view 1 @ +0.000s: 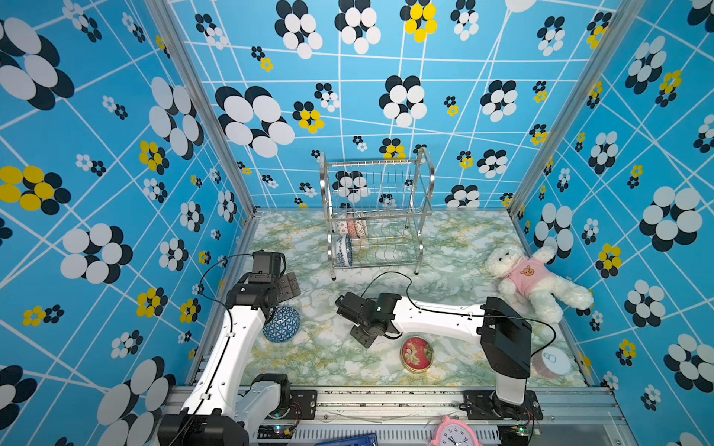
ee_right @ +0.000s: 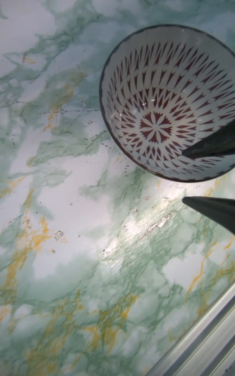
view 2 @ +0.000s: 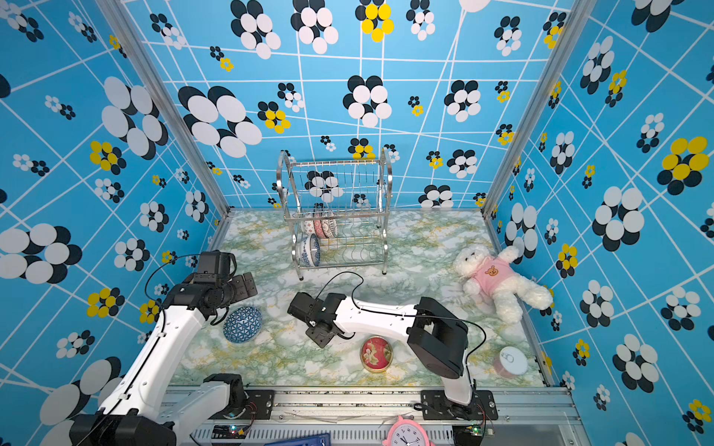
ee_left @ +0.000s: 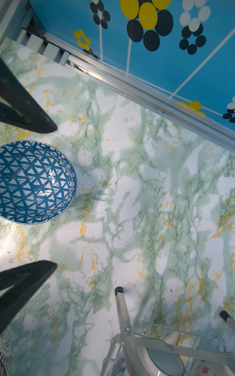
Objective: Load bowls into a dish rack
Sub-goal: Pick up the bowl from the center of the table.
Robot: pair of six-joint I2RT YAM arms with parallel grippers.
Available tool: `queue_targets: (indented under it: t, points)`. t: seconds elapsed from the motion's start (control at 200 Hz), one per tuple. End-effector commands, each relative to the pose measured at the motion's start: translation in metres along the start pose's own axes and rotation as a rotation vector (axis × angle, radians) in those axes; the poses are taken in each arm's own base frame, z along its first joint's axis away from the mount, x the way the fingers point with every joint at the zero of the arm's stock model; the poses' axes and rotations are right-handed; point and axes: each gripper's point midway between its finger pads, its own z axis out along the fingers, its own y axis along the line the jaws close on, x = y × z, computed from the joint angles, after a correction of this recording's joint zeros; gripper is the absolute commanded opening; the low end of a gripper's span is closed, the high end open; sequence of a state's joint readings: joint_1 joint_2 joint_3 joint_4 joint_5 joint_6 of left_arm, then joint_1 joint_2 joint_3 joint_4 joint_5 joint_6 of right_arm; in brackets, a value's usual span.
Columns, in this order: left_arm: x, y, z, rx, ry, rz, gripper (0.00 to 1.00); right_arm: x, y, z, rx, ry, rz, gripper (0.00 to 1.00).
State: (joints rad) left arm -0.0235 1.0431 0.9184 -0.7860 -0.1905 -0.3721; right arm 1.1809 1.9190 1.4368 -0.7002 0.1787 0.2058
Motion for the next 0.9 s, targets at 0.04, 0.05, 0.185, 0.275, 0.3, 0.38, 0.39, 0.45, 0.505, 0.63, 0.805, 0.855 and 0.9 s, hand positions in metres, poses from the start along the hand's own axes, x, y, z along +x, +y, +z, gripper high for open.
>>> queue_targets:
  t: [0.04,0.05,0.185,0.275,0.3,0.38,0.39,0.45,0.505,0.63,0.805,0.855,0.9]
  points:
    - [-0.001,-0.013,-0.004,0.076,0.020,0.025,0.99,-0.005,0.001,0.003,0.021,0.007,-0.001,0.32]
    - [-0.001,-0.014,-0.004,0.081,0.022,0.024,0.99,-0.005,0.001,0.003,0.021,0.007,0.000,0.31]
    - [0.001,-0.019,-0.003,0.111,0.037,0.034,0.99,-0.005,0.001,0.008,0.025,0.016,-0.003,0.28]
    - [0.002,-0.020,-0.002,0.118,0.041,0.039,0.99,-0.005,0.001,0.010,0.027,0.021,-0.006,0.25]
    - [0.003,-0.021,-0.002,0.120,0.043,0.039,0.99,-0.004,0.001,0.011,0.028,0.023,-0.006,0.24]
    - [0.004,-0.021,-0.001,0.123,0.049,0.040,0.99,-0.004,0.001,0.010,0.031,0.024,-0.007,0.19]
    - [0.004,-0.021,-0.001,0.123,0.048,0.041,0.99,-0.004,0.001,0.010,0.032,0.024,-0.008,0.18]
    - [0.004,-0.022,-0.001,0.127,0.051,0.041,0.99,-0.005,-0.001,0.008,0.037,0.017,-0.004,0.16]
    - [0.004,-0.023,0.000,0.130,0.055,0.044,0.99,-0.005,-0.002,0.006,0.038,0.013,-0.003,0.13]
    - [0.006,-0.027,0.000,0.156,0.059,0.048,0.99,-0.005,-0.004,0.001,0.046,0.007,0.001,0.06]
    - [0.009,-0.038,-0.002,0.219,0.066,0.065,0.99,-0.006,-0.006,-0.006,0.045,-0.016,0.015,0.00]
    - [0.010,-0.040,-0.002,0.232,0.070,0.068,0.99,-0.007,-0.006,-0.009,0.040,-0.028,0.018,0.00]
    - [0.011,-0.043,-0.002,0.250,0.074,0.076,0.99,-0.008,-0.006,-0.012,0.038,-0.040,0.023,0.00]
